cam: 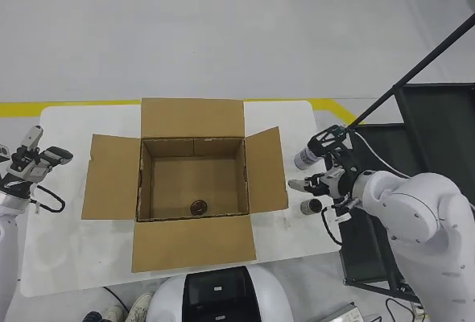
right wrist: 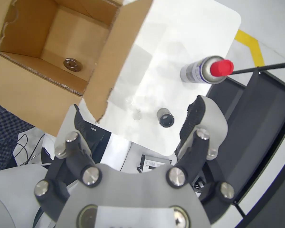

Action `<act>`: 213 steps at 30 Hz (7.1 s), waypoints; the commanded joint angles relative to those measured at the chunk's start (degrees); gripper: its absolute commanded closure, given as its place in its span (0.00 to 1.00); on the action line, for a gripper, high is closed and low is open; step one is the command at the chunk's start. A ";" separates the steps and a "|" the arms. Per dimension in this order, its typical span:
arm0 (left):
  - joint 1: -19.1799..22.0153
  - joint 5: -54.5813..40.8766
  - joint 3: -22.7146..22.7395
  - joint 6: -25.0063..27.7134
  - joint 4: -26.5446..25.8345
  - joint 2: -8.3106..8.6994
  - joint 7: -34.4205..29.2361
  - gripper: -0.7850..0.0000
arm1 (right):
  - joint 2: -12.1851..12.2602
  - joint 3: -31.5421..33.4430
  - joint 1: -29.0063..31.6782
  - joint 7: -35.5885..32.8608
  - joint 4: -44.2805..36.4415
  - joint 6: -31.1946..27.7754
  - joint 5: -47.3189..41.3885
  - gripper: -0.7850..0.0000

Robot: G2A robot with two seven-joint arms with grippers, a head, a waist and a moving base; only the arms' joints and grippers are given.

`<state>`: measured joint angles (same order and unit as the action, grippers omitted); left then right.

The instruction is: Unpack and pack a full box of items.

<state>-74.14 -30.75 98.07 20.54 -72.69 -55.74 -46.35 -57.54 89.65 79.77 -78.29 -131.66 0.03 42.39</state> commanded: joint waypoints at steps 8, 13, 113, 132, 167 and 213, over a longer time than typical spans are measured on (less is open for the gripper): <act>0.00 0.00 0.00 0.00 0.00 0.00 0.00 0.00 | -2.56 -25.03 -23.25 -2.45 10.98 4.16 -1.81 0.00; 0.00 0.00 0.00 0.00 0.00 0.00 0.00 0.00 | -3.47 -29.86 -26.77 -2.32 13.40 5.34 -2.03 0.00; 0.00 0.00 0.00 0.00 0.00 0.00 0.00 0.00 | -27.20 -72.68 -52.45 11.31 69.93 -14.22 -5.42 0.00; 0.00 0.00 0.00 0.00 0.00 0.00 0.00 0.00 | -36.11 -76.15 -55.07 11.98 87.45 -26.85 -7.75 0.45; 0.00 0.00 0.00 0.00 0.00 0.00 0.00 0.00 | -42.82 -72.55 -60.27 14.58 100.95 -36.97 -11.46 1.00; 0.00 0.00 0.00 0.00 0.00 0.00 0.00 0.00 | -24.57 -45.27 -43.67 15.10 66.63 -27.56 -19.44 1.00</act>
<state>-74.14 -30.75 98.07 20.54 -72.69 -55.74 -46.35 -82.10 44.39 36.09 -63.19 -65.03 -27.53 22.96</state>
